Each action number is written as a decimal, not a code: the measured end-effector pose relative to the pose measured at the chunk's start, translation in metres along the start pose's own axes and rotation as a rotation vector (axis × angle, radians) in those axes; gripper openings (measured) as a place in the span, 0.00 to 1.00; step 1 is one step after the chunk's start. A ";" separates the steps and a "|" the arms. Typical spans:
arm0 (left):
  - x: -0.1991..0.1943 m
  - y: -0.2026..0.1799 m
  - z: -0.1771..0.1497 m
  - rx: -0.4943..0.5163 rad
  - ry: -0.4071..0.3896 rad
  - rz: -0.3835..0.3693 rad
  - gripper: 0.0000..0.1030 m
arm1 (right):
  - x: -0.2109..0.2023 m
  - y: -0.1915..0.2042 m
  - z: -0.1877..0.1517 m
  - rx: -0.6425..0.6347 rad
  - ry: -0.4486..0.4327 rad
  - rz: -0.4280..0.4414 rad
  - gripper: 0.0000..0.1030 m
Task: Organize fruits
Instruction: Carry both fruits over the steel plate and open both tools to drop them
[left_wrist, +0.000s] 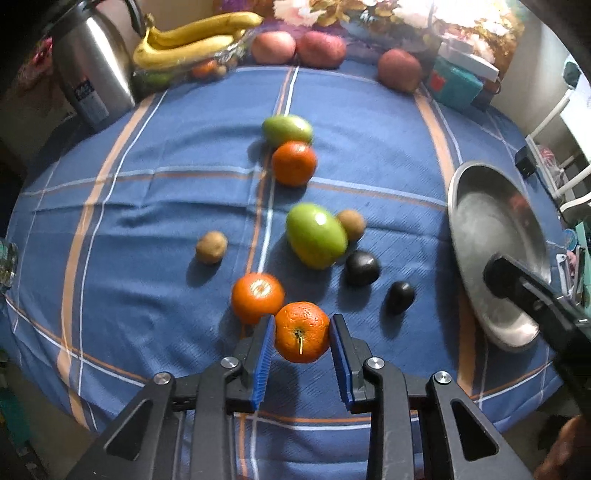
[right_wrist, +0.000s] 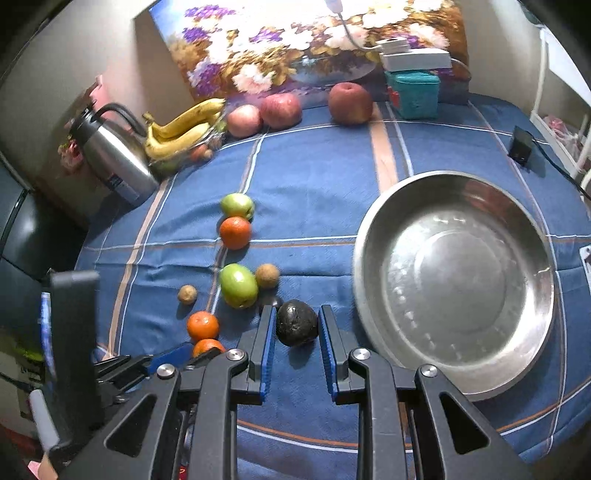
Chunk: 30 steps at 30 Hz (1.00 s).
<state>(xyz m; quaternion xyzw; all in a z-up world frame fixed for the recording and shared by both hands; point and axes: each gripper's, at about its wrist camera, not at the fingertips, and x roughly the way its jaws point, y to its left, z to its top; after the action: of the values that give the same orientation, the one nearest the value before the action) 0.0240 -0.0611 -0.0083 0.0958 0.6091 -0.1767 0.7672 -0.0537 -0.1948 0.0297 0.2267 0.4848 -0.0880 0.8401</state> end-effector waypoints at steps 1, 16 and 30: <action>-0.003 -0.005 0.004 0.003 -0.007 -0.001 0.31 | 0.000 -0.004 0.001 0.007 -0.002 -0.011 0.23; 0.004 -0.109 0.052 0.122 -0.060 -0.061 0.31 | 0.012 -0.100 0.032 0.241 0.004 -0.236 0.23; 0.038 -0.171 0.071 0.214 -0.036 -0.074 0.32 | 0.017 -0.179 0.045 0.392 0.028 -0.345 0.23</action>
<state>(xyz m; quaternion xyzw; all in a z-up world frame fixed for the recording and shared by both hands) 0.0288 -0.2498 -0.0169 0.1515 0.5758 -0.2710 0.7564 -0.0762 -0.3719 -0.0184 0.3002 0.5016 -0.3193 0.7458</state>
